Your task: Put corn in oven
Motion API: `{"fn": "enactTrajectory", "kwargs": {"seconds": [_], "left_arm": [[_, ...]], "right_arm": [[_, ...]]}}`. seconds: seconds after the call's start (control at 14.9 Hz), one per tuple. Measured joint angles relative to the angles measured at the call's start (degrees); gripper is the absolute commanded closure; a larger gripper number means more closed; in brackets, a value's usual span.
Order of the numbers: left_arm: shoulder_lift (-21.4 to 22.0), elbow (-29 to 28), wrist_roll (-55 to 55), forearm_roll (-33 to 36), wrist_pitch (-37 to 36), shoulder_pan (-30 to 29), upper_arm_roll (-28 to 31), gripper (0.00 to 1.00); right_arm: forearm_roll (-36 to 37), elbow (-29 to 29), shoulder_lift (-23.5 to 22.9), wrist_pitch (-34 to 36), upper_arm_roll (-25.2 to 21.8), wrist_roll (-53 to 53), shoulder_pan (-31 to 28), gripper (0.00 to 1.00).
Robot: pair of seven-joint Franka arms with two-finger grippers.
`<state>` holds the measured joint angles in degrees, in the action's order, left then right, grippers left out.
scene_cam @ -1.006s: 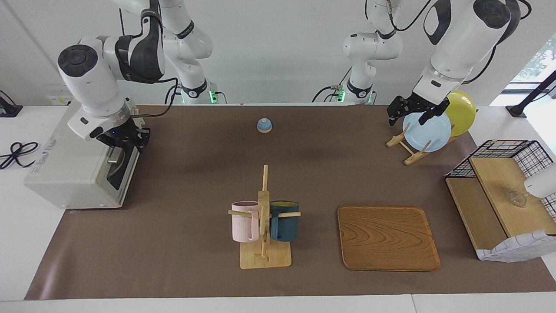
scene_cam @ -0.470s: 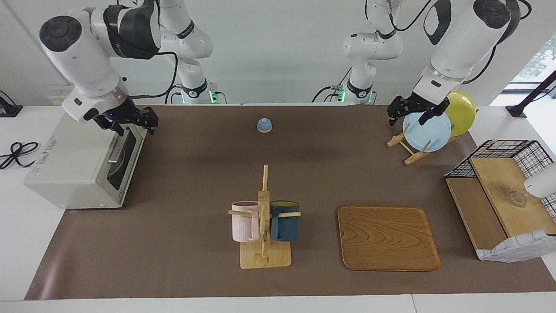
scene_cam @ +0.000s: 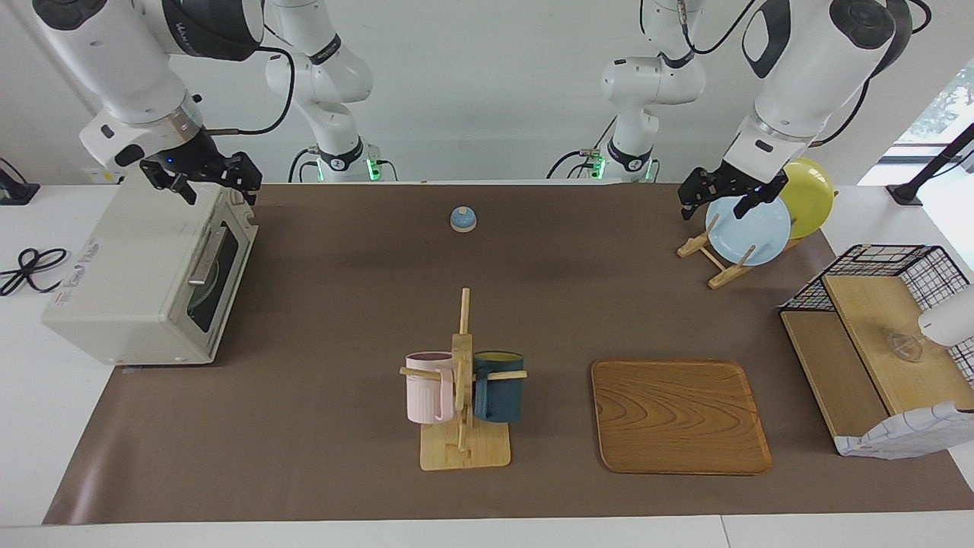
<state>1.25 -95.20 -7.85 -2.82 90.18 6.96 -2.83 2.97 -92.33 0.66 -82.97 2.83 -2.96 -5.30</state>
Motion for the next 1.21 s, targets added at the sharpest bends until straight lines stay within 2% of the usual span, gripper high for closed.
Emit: {"fn": "enactTrajectory", "kwargs": {"seconds": [0.27, 0.54, 1.21], "left_arm": [[0.0, 0.0, 0.0, 0.0, 0.0, 0.0, 0.0, 0.0], [0.0, 0.0, 0.0, 0.0, 0.0, 0.0, 0.0, 0.0], [0.0, 0.0, 0.0, 0.0, 0.0, 0.0, 0.0, 0.0]], "right_arm": [[-0.26, 0.09, 0.07, -0.01, -0.4, 1.32, 2.07, 0.0], [-3.36, 0.1, 0.09, -0.01, -2.81, 2.93, 1.92, 0.0], [-3.48, 0.4, 0.35, -2.21, -3.15, 3.59, 1.05, 0.0]]}}
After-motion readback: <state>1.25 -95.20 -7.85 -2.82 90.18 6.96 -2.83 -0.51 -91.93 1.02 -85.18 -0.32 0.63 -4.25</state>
